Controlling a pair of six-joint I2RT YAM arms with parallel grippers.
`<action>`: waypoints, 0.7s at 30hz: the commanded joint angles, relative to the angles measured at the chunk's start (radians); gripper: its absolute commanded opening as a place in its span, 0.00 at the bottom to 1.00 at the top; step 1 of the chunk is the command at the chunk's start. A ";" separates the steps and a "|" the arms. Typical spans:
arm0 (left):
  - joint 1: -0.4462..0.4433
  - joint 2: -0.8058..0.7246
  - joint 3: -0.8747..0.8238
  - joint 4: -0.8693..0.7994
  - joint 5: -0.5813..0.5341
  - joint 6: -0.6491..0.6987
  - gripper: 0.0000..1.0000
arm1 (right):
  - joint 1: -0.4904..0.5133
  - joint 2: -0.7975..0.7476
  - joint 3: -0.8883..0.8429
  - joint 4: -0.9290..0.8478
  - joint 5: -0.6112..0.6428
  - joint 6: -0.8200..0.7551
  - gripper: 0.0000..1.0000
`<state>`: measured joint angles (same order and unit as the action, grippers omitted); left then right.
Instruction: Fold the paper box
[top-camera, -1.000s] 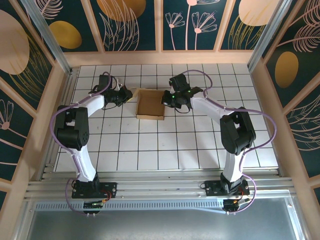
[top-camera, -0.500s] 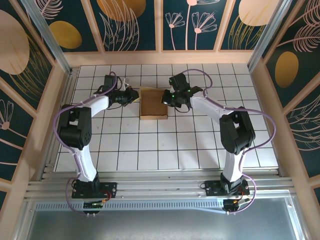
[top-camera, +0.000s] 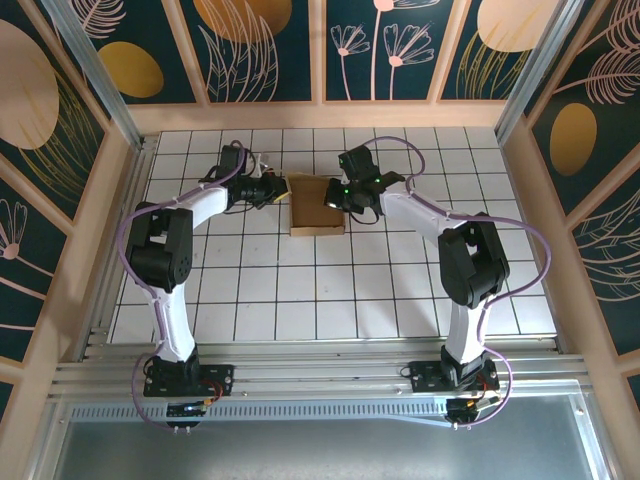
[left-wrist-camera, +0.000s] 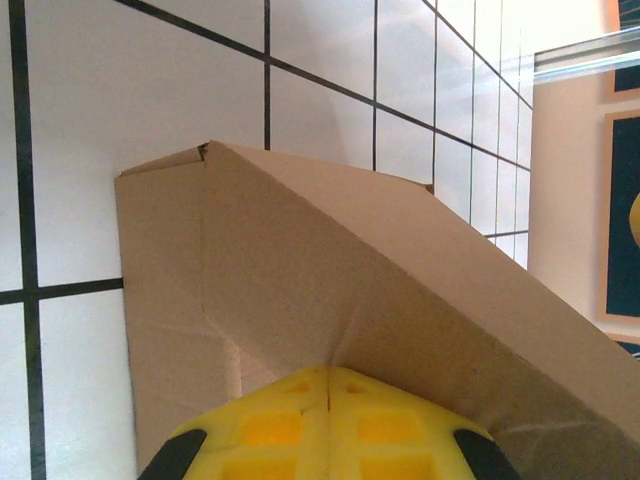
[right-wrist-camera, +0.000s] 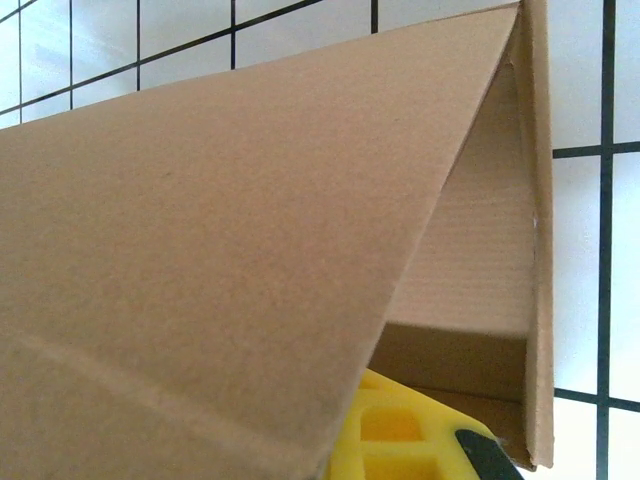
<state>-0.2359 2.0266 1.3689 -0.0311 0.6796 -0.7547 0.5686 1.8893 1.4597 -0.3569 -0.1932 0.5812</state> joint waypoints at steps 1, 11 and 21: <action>-0.058 -0.001 0.014 0.107 0.136 -0.126 0.00 | 0.035 0.038 0.019 -0.004 -0.070 -0.025 0.03; -0.060 -0.039 0.004 0.289 0.166 -0.350 0.01 | 0.037 0.030 0.003 -0.015 -0.050 -0.040 0.03; -0.148 0.054 0.077 0.116 0.099 -0.219 0.01 | 0.037 0.032 0.011 -0.013 -0.054 -0.046 0.03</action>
<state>-0.2665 2.0483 1.3933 0.1322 0.6502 -0.9878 0.5686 1.8896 1.4597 -0.3653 -0.1745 0.5728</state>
